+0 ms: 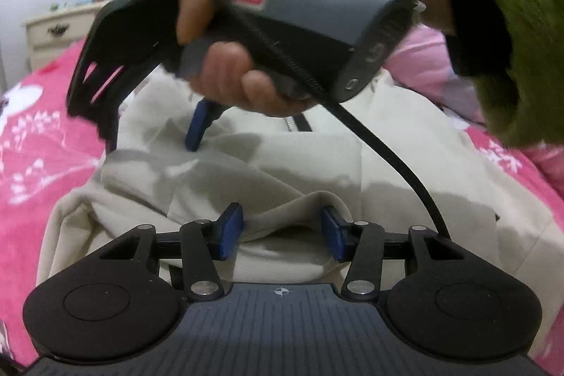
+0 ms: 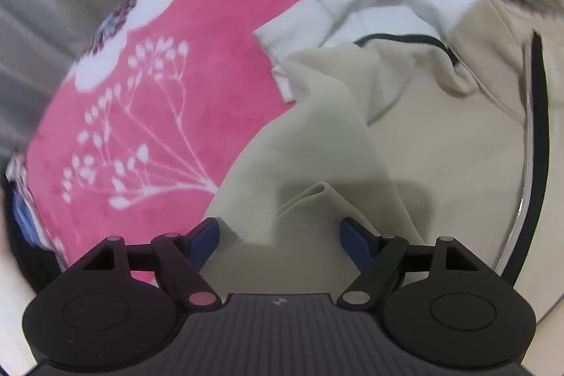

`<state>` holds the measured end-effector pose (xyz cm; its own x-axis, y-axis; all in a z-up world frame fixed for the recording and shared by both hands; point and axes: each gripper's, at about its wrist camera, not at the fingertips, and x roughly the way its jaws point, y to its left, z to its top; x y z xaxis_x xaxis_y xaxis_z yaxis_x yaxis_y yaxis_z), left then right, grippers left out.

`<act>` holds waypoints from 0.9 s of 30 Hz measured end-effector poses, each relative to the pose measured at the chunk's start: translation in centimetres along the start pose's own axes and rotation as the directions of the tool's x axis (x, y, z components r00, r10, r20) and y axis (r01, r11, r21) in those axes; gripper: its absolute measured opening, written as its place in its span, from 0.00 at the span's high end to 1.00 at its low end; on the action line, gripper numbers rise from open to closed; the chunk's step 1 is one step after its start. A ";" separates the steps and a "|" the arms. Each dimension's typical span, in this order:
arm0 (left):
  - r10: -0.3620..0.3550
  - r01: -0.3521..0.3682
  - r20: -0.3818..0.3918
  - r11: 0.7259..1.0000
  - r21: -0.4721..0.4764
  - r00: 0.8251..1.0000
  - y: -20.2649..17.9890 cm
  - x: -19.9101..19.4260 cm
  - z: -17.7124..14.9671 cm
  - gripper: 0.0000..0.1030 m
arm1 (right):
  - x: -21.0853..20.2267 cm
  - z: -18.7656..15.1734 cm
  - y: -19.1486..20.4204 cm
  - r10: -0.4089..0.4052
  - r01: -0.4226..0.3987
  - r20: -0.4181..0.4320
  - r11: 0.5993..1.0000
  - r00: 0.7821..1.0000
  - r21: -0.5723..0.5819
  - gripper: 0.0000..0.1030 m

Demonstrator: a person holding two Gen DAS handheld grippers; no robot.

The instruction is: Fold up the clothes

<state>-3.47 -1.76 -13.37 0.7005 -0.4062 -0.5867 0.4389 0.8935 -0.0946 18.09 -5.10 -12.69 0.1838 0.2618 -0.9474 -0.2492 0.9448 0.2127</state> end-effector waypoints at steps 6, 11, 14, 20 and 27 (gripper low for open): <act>0.018 -0.024 0.049 0.990 0.140 0.999 -1.7 -0.3 -0.3 0.55 | -1.7 -1.2 -2.5 0.044 -0.046 0.062 0.998 0.997 0.046 0.77; 0.010 -0.031 0.080 0.962 0.273 0.997 -3.3 -1.2 0.2 0.57 | -4.8 -3.1 -5.5 0.162 -0.187 0.179 0.973 0.970 0.135 0.89; -0.054 0.036 0.060 0.964 0.264 0.997 -3.9 -3.1 1.2 0.57 | -9.4 -6.6 -8.1 0.234 -0.300 0.323 0.938 0.917 0.172 0.89; -0.345 0.333 0.043 0.926 0.175 0.938 -4.1 -9.3 3.2 0.48 | -20.7 -19.0 -14.4 0.272 -0.446 0.649 0.888 0.710 0.115 0.89; -0.447 0.448 -0.092 0.894 -0.010 0.890 -2.7 -9.5 1.6 0.47 | -21.5 -33.2 -20.5 0.113 -0.371 0.588 0.864 0.801 0.340 0.77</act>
<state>-10.39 -0.58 -6.30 0.3755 -0.7435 -0.5534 0.7009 0.6185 -0.3553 -12.29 -36.59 -4.60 0.6783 0.4318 -0.5945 0.0395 0.7865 0.6164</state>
